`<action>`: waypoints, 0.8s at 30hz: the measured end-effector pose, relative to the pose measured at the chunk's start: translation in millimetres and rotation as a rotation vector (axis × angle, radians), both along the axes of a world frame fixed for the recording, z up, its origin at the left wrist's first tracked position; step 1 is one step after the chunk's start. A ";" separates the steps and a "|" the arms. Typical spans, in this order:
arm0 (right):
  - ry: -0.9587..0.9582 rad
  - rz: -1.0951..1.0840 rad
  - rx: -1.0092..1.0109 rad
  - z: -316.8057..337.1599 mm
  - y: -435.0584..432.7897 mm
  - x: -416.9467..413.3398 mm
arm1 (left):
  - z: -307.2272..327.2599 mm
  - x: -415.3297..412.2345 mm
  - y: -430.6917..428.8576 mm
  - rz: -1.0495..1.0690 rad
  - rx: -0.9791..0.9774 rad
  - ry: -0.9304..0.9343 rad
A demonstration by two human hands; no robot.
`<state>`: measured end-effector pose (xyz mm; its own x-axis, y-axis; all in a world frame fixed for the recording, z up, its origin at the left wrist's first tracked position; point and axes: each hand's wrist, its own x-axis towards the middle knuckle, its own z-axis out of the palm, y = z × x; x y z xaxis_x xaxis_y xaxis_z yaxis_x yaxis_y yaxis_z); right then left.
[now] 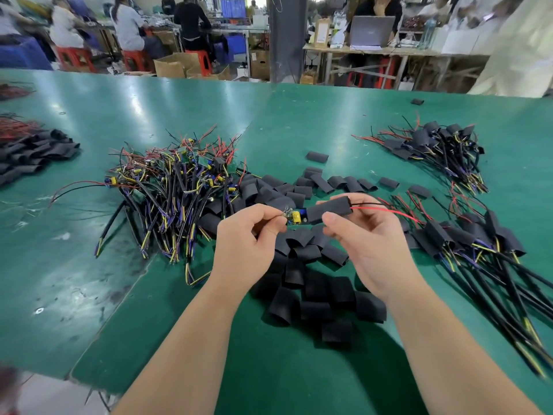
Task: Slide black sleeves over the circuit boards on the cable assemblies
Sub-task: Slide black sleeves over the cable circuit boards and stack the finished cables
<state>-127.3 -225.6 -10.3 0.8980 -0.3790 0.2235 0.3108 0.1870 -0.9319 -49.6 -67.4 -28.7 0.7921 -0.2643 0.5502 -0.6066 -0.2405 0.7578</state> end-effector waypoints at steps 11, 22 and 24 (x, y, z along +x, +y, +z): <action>-0.032 0.273 0.062 2.7 -8.6 -4.9 | 5.9 -1.0 0.2 -0.039 -0.065 0.120; 0.017 0.097 -0.063 -5.6 -0.2 -1.3 | 2.5 -3.6 -2.9 -0.089 -0.049 0.150; 0.038 0.094 -0.103 -5.2 -1.1 -2.1 | 0.6 -3.7 -2.7 -0.082 -0.017 0.108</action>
<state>-129.5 -226.7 -15.5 0.9372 -0.2694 0.2216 0.2602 0.1164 -0.9585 -53.3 -70.1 -28.1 0.8231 -0.3221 0.4677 -0.5382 -0.1796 0.8235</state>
